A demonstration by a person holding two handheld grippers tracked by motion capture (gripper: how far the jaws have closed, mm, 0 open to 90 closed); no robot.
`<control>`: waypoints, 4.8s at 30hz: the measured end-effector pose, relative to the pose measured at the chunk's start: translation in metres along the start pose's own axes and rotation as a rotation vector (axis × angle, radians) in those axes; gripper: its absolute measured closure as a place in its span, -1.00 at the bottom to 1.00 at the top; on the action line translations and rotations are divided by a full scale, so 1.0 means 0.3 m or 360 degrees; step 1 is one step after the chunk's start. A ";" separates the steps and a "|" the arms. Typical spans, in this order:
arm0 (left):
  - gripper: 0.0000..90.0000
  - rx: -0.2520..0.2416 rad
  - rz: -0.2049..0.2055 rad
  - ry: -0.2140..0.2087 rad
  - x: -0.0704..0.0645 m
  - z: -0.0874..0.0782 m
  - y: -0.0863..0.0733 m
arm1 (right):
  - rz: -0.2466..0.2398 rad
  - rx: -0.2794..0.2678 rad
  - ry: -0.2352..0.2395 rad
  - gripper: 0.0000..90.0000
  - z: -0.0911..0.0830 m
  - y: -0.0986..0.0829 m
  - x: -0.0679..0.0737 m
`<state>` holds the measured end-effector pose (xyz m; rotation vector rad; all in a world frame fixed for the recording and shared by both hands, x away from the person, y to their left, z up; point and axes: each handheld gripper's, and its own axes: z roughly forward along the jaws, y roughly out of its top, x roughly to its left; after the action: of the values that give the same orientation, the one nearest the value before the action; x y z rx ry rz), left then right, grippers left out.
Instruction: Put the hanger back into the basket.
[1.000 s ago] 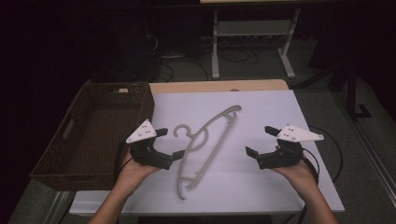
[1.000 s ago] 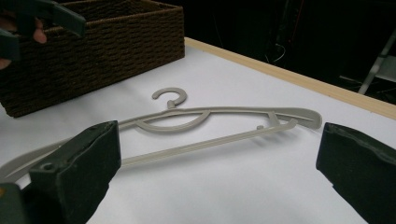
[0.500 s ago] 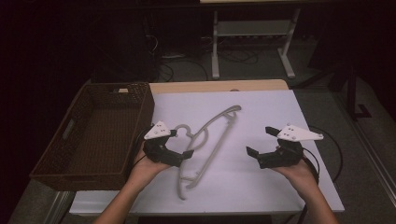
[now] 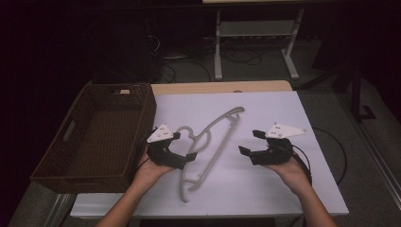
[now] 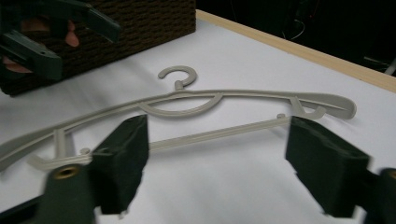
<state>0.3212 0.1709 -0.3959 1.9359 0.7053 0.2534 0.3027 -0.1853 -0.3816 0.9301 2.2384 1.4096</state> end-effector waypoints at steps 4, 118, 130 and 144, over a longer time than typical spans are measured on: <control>-1.00 -0.0010 -0.0006 -0.0004 0.003 -0.002 -0.002 | -0.0014 0.0020 0.0000 -0.18 0.039 0.006 0.000; 0.40 0.0566 -0.0061 0.0161 0.043 0.191 -0.058 | -0.0109 0.0470 0.0146 0.99 0.390 -0.058 0.015; 0.55 0.0587 -0.0129 0.0161 0.041 0.190 -0.051 | -0.0109 0.0463 0.0144 0.99 0.390 -0.058 0.017; 0.68 0.0555 -0.0187 0.0249 0.068 0.164 -0.039 | -0.0133 0.0491 0.0151 0.98 0.391 -0.059 0.018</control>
<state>0.3563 0.1493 -0.4316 2.2101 1.0181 0.2214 0.3614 -0.1083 -0.4502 0.8639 2.5846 1.1131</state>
